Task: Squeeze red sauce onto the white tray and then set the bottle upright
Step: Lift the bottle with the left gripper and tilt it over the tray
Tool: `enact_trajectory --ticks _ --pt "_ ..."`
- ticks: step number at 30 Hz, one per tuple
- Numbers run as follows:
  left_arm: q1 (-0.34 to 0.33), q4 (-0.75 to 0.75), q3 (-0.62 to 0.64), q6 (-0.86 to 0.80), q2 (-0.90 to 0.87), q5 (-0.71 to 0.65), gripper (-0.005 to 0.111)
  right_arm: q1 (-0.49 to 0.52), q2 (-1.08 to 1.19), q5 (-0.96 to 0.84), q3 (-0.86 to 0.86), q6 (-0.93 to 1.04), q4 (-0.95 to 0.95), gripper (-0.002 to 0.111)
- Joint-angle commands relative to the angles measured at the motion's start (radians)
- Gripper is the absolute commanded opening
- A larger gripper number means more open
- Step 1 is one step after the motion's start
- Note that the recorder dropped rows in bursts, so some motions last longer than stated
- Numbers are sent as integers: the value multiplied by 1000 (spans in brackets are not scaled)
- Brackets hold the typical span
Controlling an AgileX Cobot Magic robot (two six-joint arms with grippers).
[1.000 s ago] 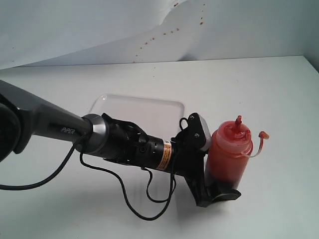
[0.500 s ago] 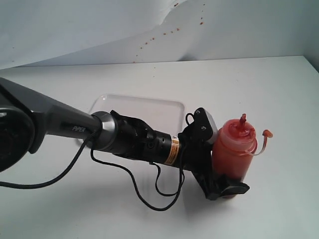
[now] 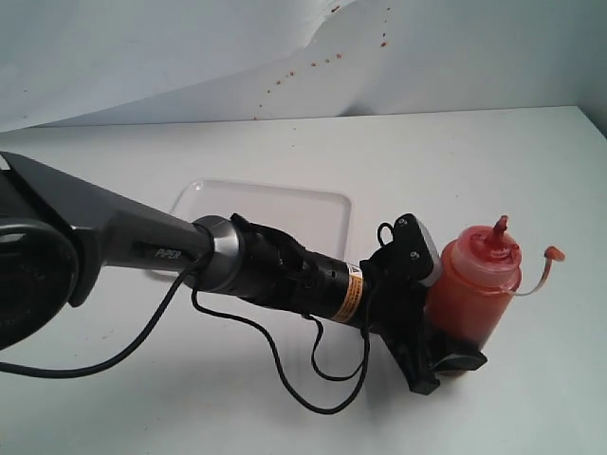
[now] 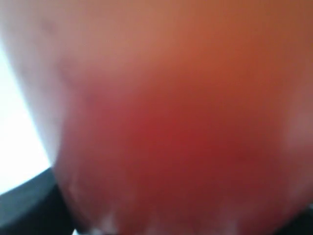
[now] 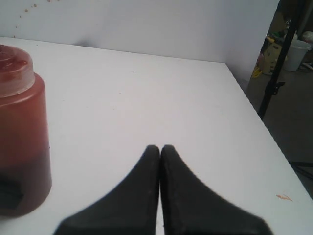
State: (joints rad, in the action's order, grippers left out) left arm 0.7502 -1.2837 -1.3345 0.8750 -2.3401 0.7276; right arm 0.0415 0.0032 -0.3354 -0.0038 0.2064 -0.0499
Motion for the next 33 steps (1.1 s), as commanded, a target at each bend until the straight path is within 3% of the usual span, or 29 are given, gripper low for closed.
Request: enact_trajectory --ticks 1,5,11,16,21,25,28,31,33 --pt "5 2 -8 4 -1 -21 26 8 -3 1 4 -1 -2 0" --pt "5 2 -8 4 -1 -27 0 8 -3 1 4 -1 -2 0" --pt "5 -43 -8 4 41 -76 0 8 -3 1 4 -1 -2 0" --pt "5 -125 -8 76 147 -211 0 8 -3 1 4 -1 -2 0" --pt "5 -316 3 212 269 -345 0 8 -3 1 4 -1 -2 0" --pt "5 -459 74 327 398 -489 0 8 -3 1 4 -1 -2 0" --pt "5 -461 169 321 492 -616 0 8 -3 48 4 -3 15 0" --pt "5 -461 275 232 572 -844 0 6 -3 307 4 -89 -406 0" --pt "5 -461 324 134 590 -1010 0 6 -3 405 4 -84 -585 0"
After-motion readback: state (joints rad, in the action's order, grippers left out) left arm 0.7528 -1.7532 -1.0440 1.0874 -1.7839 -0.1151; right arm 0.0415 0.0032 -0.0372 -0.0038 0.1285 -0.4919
